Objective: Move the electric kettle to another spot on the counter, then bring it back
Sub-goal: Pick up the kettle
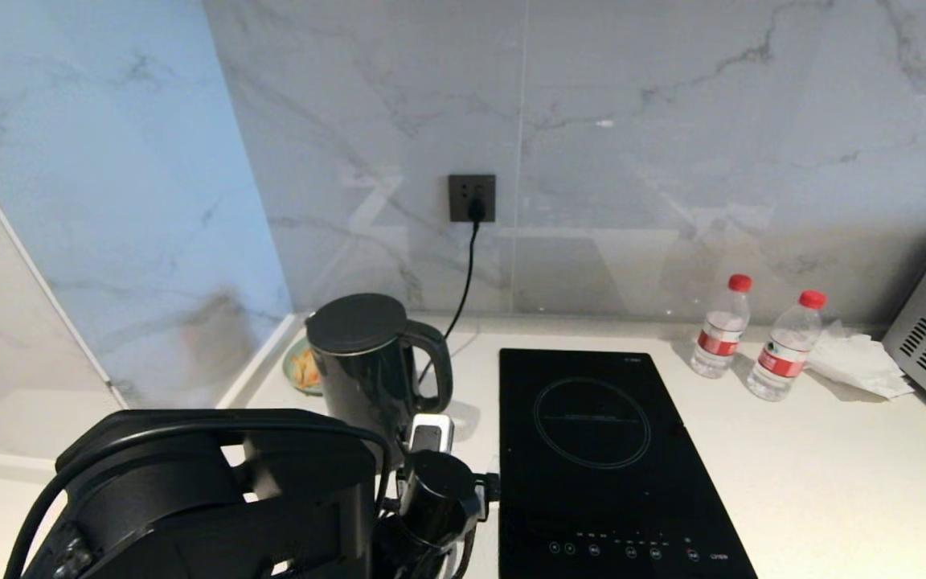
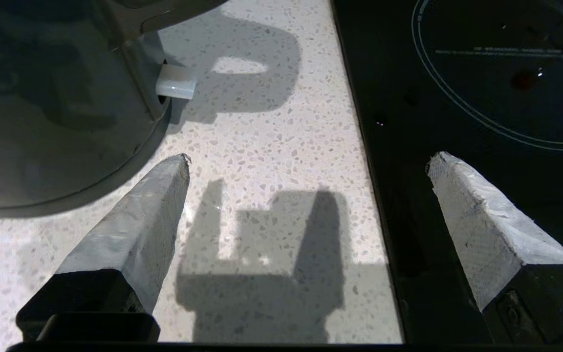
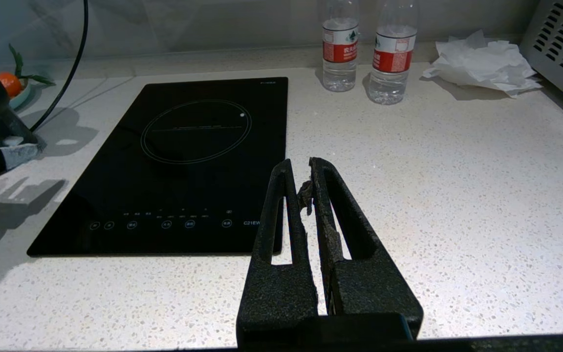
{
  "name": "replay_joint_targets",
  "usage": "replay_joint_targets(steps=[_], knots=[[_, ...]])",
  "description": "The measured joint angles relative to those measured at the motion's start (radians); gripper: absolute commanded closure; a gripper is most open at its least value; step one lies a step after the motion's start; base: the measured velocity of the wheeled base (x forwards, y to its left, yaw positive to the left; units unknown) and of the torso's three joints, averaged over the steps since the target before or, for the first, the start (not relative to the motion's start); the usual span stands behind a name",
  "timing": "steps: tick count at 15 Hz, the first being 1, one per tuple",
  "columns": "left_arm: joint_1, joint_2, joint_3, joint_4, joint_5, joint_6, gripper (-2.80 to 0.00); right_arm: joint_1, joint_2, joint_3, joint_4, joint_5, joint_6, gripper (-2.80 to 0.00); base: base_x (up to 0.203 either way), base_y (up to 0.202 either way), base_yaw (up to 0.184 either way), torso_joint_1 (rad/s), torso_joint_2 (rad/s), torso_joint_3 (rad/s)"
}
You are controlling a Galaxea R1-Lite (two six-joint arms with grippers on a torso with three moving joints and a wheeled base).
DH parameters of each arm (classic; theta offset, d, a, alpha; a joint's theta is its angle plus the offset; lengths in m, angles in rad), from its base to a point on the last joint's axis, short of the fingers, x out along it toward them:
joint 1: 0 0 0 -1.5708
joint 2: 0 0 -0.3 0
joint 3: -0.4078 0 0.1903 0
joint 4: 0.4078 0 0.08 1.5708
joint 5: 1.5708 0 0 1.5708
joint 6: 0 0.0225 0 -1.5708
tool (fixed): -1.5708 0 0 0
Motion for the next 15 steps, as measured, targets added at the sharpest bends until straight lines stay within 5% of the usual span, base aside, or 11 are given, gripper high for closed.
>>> replay_joint_targets(steps=[4, 15], knots=[[-0.001, -0.052, 0.047, 0.0, 0.0, -0.054, -2.8, 0.0, 0.0, 0.0, 0.0, 0.0, 0.0, 0.0, 0.0, 0.0, 0.0, 0.0, 0.0, 0.0], [-0.018, -0.118, 0.034, 0.014, -0.061, -0.018, -2.8, 0.0, 0.001, -0.001, 0.002, 0.0, -0.002, 0.0, 0.0, 0.0, 0.0, 0.0, 0.0, 0.0]])
